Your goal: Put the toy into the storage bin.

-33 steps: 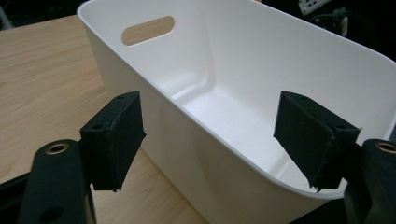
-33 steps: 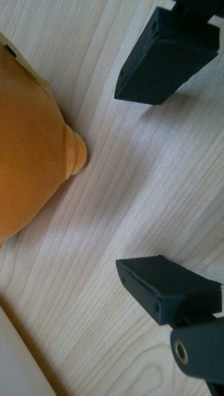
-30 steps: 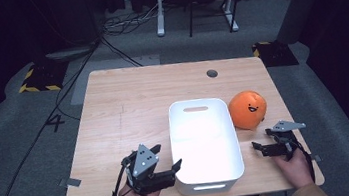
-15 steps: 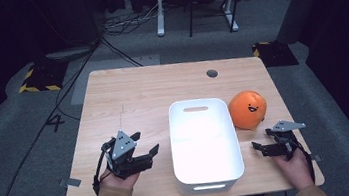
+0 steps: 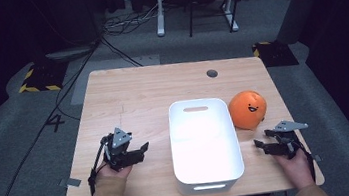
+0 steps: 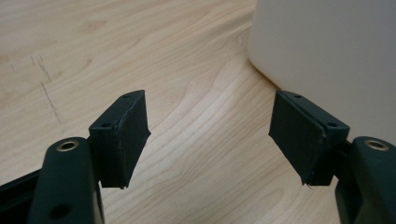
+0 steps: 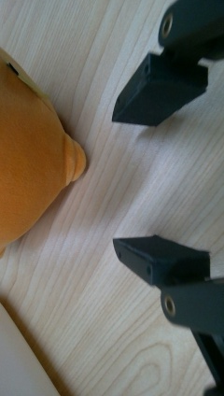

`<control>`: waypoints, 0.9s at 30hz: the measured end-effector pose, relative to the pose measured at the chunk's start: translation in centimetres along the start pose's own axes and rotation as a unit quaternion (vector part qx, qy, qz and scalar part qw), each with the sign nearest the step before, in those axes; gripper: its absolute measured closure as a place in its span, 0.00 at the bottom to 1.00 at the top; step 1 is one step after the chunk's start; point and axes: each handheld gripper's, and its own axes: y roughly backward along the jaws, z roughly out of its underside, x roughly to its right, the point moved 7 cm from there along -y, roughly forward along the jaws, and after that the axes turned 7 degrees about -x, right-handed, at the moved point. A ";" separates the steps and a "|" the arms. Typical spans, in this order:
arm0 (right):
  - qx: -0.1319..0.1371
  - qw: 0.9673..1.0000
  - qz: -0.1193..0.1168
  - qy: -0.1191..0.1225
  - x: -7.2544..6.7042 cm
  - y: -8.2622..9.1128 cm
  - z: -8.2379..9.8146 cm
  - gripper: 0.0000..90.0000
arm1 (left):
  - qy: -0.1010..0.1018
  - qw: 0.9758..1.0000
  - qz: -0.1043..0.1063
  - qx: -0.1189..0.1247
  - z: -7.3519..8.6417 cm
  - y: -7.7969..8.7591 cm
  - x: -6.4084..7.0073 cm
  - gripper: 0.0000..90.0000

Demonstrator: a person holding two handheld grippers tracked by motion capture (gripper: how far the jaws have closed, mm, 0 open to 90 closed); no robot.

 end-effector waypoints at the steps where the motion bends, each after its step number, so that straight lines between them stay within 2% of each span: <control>1: -0.003 1.000 0.004 0.003 0.1 0.1 0.0 0.40 | 0.004 1.000 0.003 -0.004 0.2 -0.2 -0.2 0.32; 2: -0.001 1.000 0.004 0.003 0.0 0.2 0.0 0.41 | 0.015 1.000 0.007 -0.008 0.4 -0.5 -0.5 0.32; 4: 0.002 1.000 0.001 0.003 0.0 0.6 -0.2 0.43 | 0.018 1.000 0.005 -0.018 0.7 -0.9 -1.0 0.33; 6: 0.007 1.000 -0.006 0.003 -0.1 1.2 -0.6 0.46 | 0.019 0.999 -0.001 -0.031 1.0 -1.4 -1.3 0.33; 7: 0.020 1.000 -0.009 0.000 0.0 2.1 -1.0 0.47 | 0.018 0.999 -0.003 -0.033 1.1 -1.6 -1.4 0.33; 8: 0.020 1.000 -0.009 0.000 0.0 2.1 -1.0 0.47 | 0.019 0.999 -0.002 -0.036 1.2 -1.8 -1.5 0.33; 9: 0.033 0.999 -0.012 -0.006 0.1 3.1 -1.6 0.50 | 0.018 0.999 -0.003 -0.037 1.2 -2.1 -1.7 0.33; 13: 0.048 0.999 -0.013 -0.013 0.4 4.1 -2.4 0.52 | 0.019 0.999 -0.008 -0.049 1.7 -3.0 -2.1 0.33; 17: 0.064 0.998 -0.017 -0.017 0.6 4.9 -3.5 0.54 | 0.024 0.998 -0.002 -0.054 2.3 -3.9 -2.4 0.33; 22: 0.078 0.997 -0.022 -0.014 0.7 5.6 -4.7 0.57 | 0.044 0.997 -0.006 -0.055 2.6 -4.3 -3.0 0.33; 25: 0.088 0.996 -0.026 -0.018 0.6 5.9 -5.4 0.58 | 0.037 0.997 -0.012 -0.063 2.8 -4.5 -2.9 0.33; 27: 0.096 0.995 -0.032 -0.021 0.5 6.1 -6.0 0.59 | 0.020 0.997 -0.023 -0.076 3.0 -4.7 -2.8 0.33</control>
